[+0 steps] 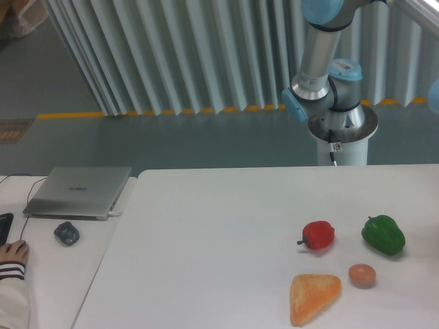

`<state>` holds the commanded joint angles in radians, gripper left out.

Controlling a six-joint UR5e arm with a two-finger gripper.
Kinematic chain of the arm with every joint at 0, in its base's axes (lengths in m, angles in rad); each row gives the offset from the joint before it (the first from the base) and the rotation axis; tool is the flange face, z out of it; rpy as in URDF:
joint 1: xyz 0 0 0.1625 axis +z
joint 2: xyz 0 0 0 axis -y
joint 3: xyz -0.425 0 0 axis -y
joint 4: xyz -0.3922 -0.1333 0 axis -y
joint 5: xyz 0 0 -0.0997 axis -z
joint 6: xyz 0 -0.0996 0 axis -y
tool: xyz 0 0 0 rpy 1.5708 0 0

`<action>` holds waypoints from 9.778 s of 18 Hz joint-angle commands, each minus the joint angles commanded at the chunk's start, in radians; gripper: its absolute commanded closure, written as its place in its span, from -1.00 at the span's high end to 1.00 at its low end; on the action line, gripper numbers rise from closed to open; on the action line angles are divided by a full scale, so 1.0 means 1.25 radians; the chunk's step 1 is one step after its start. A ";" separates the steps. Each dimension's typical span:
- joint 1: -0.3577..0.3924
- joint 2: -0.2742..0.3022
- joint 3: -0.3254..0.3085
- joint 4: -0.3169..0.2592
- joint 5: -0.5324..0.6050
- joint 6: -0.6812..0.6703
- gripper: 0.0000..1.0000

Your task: Place the yellow pepper on the table

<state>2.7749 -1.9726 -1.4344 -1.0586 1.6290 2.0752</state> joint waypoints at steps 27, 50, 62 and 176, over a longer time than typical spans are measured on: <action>0.052 -0.140 0.064 0.119 0.172 0.175 1.00; 0.074 -0.180 0.085 0.127 0.173 0.171 1.00; 0.074 -0.191 0.095 0.127 0.173 0.168 1.00; -0.415 -0.021 -0.012 -0.248 -0.155 -0.611 0.43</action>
<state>2.2565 -1.9987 -1.4496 -1.3683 1.4358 1.3116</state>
